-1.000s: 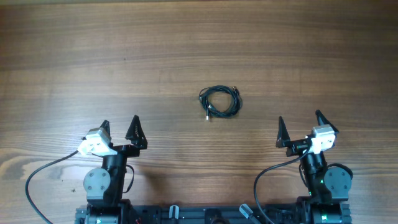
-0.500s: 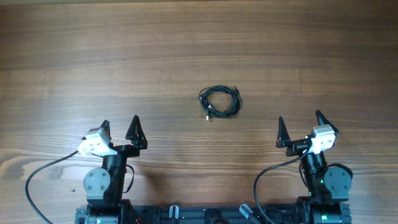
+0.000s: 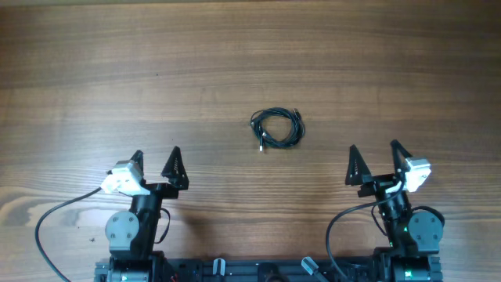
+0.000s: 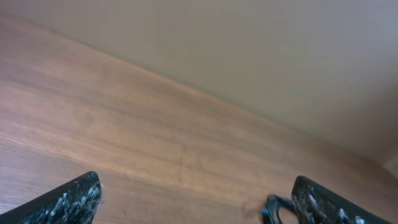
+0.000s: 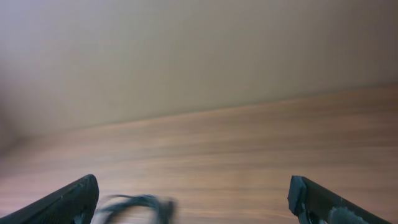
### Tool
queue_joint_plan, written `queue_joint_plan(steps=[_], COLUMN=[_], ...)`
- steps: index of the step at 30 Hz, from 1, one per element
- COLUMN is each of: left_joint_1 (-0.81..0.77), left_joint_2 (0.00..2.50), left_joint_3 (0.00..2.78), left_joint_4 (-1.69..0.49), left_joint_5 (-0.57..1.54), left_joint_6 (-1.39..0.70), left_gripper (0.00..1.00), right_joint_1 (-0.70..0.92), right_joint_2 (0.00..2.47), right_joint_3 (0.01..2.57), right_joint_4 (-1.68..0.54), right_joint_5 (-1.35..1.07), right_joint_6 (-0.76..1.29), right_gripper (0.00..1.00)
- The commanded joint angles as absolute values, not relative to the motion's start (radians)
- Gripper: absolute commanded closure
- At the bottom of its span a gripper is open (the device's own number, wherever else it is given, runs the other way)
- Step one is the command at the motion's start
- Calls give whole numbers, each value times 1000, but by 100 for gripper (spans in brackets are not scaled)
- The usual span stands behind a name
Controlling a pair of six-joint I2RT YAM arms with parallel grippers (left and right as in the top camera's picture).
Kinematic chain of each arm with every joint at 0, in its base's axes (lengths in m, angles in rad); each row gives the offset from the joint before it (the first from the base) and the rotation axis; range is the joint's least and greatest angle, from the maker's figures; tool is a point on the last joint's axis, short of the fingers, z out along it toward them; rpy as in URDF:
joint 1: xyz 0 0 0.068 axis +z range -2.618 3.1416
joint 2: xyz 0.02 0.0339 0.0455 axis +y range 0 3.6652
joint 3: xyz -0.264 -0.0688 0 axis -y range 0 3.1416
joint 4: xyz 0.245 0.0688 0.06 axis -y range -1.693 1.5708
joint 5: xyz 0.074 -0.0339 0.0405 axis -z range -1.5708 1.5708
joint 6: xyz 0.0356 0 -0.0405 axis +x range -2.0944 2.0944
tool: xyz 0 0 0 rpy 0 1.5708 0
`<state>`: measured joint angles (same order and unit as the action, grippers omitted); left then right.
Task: Untangle cables
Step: 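Move both grippers toward the coiled black cable bundle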
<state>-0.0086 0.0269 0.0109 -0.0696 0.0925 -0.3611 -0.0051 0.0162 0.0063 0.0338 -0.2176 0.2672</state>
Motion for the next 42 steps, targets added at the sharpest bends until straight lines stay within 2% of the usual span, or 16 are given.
queue_joint_plan(steps=[1,6,11,15,17,22,28,32,35,38,41,42], left_joint_1=[-16,-16,-85,-164,-170,-170,-183,-260,-313,-346,-336,-326], left_joint_2=[126,379,676,826,850,885,987,1133,1244,1303,1294,1287], left_joint_3=[65,309,692,909,933,933,936,1079,1278,1384,1386,1386], left_joint_4=[-170,-238,-501,-643,-657,-752,-783,-811,-920,-995,-993,-996], left_joint_5=[171,289,322,321,349,381,405,380,189,-51,-162,-195], left_joint_6=[-406,-404,-404,-397,-401,-375,-344,-374,-384,-443,-489,-513], left_gripper=[0,1,0,0,0,0,0,1,1,0,0,3], right_joint_1=[0,0,0,0,0,1,31,165,288,375,478,498], right_joint_2=[8,108,432,754,867,1102,1268,1270,1269,1273,1341,1369], right_joint_3=[9,178,504,838,940,968,979,1102,1217,1230,1228,1228], right_joint_4=[76,54,-21,-316,-429,-624,-736,-863,-879,-817,-815,-815], right_joint_5=[-446,-536,-690,-878,-900,-907,-678,-336,-170,-185,-191,-177], right_joint_6=[393,406,403,322,293,196,75,55,55,34,-30,-35], right_gripper=[1,0,0,0,0,0,0,0,0,0,0,0])
